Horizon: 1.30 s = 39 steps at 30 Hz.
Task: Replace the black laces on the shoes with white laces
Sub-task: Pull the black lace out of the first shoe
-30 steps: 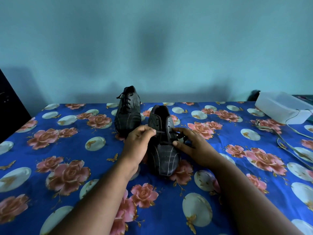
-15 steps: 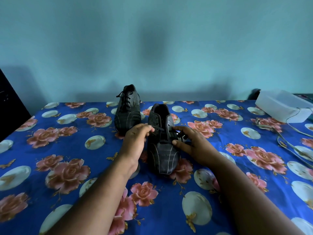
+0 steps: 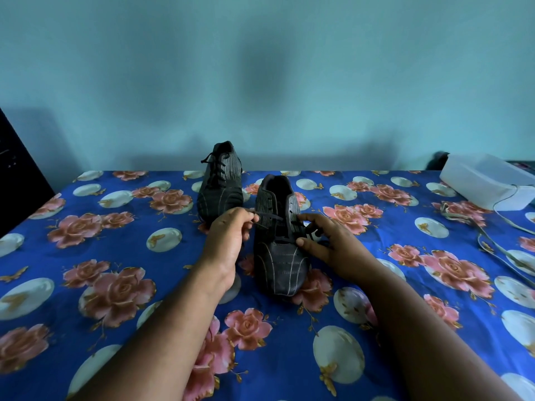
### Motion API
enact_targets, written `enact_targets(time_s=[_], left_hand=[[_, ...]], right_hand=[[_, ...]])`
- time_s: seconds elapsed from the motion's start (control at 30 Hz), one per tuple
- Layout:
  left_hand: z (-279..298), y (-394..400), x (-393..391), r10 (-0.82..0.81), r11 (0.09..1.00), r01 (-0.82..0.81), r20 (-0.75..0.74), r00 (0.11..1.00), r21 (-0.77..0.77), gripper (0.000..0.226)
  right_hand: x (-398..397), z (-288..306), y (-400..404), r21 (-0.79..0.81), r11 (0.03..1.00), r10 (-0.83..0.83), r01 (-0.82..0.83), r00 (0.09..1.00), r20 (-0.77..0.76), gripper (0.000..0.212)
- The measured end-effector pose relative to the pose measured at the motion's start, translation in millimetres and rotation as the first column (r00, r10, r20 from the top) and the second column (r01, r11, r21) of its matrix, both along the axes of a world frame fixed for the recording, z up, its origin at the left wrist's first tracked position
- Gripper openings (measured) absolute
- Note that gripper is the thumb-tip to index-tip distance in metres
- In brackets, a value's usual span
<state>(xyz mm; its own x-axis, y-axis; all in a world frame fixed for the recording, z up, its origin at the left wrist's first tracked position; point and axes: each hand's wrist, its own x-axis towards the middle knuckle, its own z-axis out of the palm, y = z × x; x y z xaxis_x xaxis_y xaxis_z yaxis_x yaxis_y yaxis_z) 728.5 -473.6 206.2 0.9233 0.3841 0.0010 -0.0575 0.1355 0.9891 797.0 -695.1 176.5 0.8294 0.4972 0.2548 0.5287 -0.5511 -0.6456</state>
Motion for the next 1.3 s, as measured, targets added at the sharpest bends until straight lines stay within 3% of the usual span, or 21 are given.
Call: enact_targets(time_s=[0.1,0.17,0.23,0.4,0.47,0.5,0.6,0.67,0.77,0.87,1.0,1.13,1.3], left_hand=[[-3.2,5.1,0.3,-0.089,0.996,0.088,-0.113,0.990,-0.018,0.039],[-8.8,6.2,0.0,-0.115,0.954,0.141,-0.114,0.987,0.264,0.052],[-16.6,5.5,1.3,-0.111,0.846,0.129,-0.065,0.992,0.518,0.059],[-22.2,9.3,4.7,0.026,0.724,-0.074,0.080,0.996,0.686,0.032],[-19.3,10.4,4.0,0.061,0.712,-0.145,0.144,0.988,0.687,0.027],[-18.9,10.0,4.3,0.086,0.750,-0.159,0.143,0.986,0.643,0.025],[-19.4,10.1,7.4,0.197,0.866,-0.206,0.068,0.978,0.455,0.030],[-20.8,11.4,7.6,0.238,0.879,-0.223,0.018,0.971,0.421,0.029],[-20.0,13.8,5.2,0.208,0.822,-0.175,0.001,0.978,0.542,0.011],[-20.7,15.9,6.6,0.046,0.706,-0.199,0.236,0.971,0.680,0.028],[-24.4,4.7,5.7,-0.056,0.536,-0.220,0.294,0.954,0.815,0.034],[-21.2,4.5,4.0,-0.017,0.542,-0.237,0.293,0.956,0.806,0.022],[-18.7,9.8,2.2,0.096,0.475,-0.241,0.223,0.970,0.846,0.014]], right_hand=[[0.8,-1.0,0.7,0.003,1.000,-0.003,0.003,1.000,0.006,0.074],[1.2,-1.2,1.2,0.004,1.000,-0.010,0.010,1.000,0.004,0.070],[1.8,-1.3,0.6,0.002,1.000,-0.012,0.012,1.000,0.002,0.072],[3.5,-3.9,0.4,-0.001,1.000,-0.008,0.008,1.000,0.003,0.071],[4.6,-4.5,0.4,0.003,1.000,-0.009,0.009,1.000,0.000,0.070],[5.1,-5.0,0.3,0.003,1.000,-0.008,0.008,1.000,0.000,0.069],[5.4,-5.6,-0.1,0.016,1.000,0.003,-0.003,1.000,-0.007,0.067],[5.3,-5.4,-0.1,0.019,1.000,0.009,-0.009,1.000,-0.007,0.066],[6.3,-6.5,0.0,0.022,1.000,0.011,-0.011,1.000,0.003,0.055],[7.0,-6.3,-0.3,0.017,1.000,0.013,-0.013,1.000,0.007,0.053],[6.3,-5.6,-0.5,0.012,1.000,0.013,-0.013,1.000,0.013,0.061],[5.9,-5.3,0.7,0.016,1.000,0.002,-0.002,1.000,0.013,0.061],[3.8,-2.9,0.4,0.009,1.000,-0.002,0.002,1.000,0.012,0.064]])
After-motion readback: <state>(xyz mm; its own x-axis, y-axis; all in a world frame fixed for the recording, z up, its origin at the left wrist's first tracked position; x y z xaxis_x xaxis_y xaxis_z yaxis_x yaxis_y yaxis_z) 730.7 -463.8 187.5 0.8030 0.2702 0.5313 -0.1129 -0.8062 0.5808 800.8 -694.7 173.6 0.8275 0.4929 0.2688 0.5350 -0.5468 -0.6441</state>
